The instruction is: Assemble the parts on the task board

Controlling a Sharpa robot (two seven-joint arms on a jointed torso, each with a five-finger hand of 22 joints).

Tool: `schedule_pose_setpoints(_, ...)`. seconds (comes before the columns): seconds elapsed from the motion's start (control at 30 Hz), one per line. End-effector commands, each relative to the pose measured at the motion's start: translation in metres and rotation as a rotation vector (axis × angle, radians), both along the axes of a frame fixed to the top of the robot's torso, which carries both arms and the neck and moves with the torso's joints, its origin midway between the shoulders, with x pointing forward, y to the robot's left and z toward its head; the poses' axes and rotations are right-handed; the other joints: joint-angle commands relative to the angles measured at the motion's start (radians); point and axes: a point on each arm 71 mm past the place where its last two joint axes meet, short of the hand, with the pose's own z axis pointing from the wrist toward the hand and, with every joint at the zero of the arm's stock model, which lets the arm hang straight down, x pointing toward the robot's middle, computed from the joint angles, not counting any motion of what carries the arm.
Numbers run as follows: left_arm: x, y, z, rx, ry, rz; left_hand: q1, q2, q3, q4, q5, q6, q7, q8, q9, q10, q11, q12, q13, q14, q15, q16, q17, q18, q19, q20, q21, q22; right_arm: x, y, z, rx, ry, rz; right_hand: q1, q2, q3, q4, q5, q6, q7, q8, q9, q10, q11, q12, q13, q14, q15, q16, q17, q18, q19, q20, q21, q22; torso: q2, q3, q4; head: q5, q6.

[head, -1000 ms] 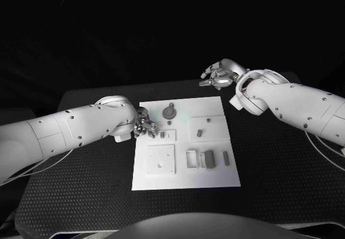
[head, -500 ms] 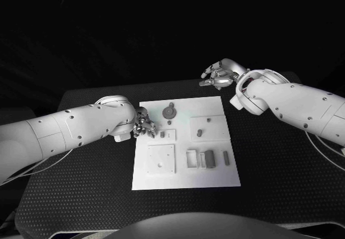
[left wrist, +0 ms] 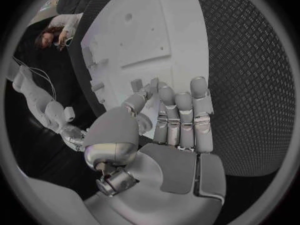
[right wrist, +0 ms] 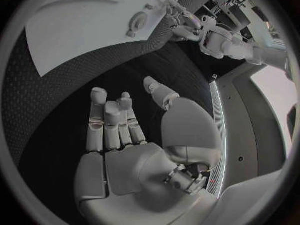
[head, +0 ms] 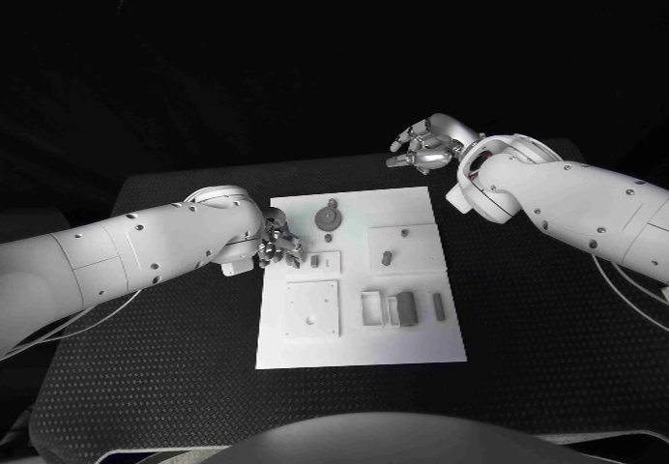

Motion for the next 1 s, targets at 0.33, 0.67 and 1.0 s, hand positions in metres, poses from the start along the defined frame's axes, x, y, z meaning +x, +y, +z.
schedule_pose_setpoints(0.33, -0.0005, 0.0002, -0.0011, -0.011, 0.02, 0.009, -0.009, 0.019, -0.016, 0.031, -0.02, -0.013, 0.01, -0.024, -0.016, -0.004, 0.003, -0.001, 0.002, 0.004, -0.005, -0.001, 0.002, 0.016, 0.0, -0.003, 0.002, 0.015, -0.0005, 0.0012, -0.0002, -0.003, 0.001, 0.016, -0.009, 0.002, -0.001, 0.006, -0.003, -0.001, 0.005, 0.001, -0.001, -0.009, 0.001, 0.006, -0.001, -0.009, -0.001, -0.004, -0.002, 0.012, -0.003, -0.004, -0.004, 0.017, 0.0, -0.0002, 0.0002, -0.001, 0.0)
schedule_pose_setpoints(0.67, -0.0009, 0.0009, -0.0014, -0.01, 0.026, 0.009, -0.031, 0.014, -0.024, 0.042, -0.015, -0.013, 0.011, -0.029, -0.02, -0.007, 0.004, -0.001, 0.003, 0.002, -0.006, -0.002, 0.003, 0.016, -0.002, -0.004, 0.0, 0.016, -0.0005, 0.0012, -0.0002, -0.003, 0.001, 0.016, -0.009, 0.002, -0.001, 0.006, -0.003, -0.001, 0.005, 0.001, -0.002, -0.009, 0.002, 0.006, -0.001, -0.009, -0.001, -0.004, -0.002, 0.012, -0.003, -0.004, -0.004, 0.017, 0.0, -0.0001, 0.0002, -0.001, -0.002)
schedule_pose_setpoints(1.0, -0.0004, 0.0016, -0.0013, -0.01, 0.023, 0.013, -0.039, 0.004, -0.026, 0.044, -0.016, -0.012, 0.011, -0.032, -0.021, -0.008, 0.004, -0.001, 0.004, 0.002, -0.007, -0.002, 0.004, 0.016, -0.002, -0.005, -0.001, 0.016, -0.0005, 0.0012, -0.0002, -0.002, 0.001, 0.016, -0.009, 0.002, -0.001, 0.006, -0.003, -0.002, 0.005, 0.001, -0.002, -0.01, 0.002, 0.006, -0.002, -0.009, -0.001, -0.005, -0.002, 0.012, -0.003, -0.004, -0.004, 0.017, 0.0, -0.0001, 0.0001, -0.001, -0.002)
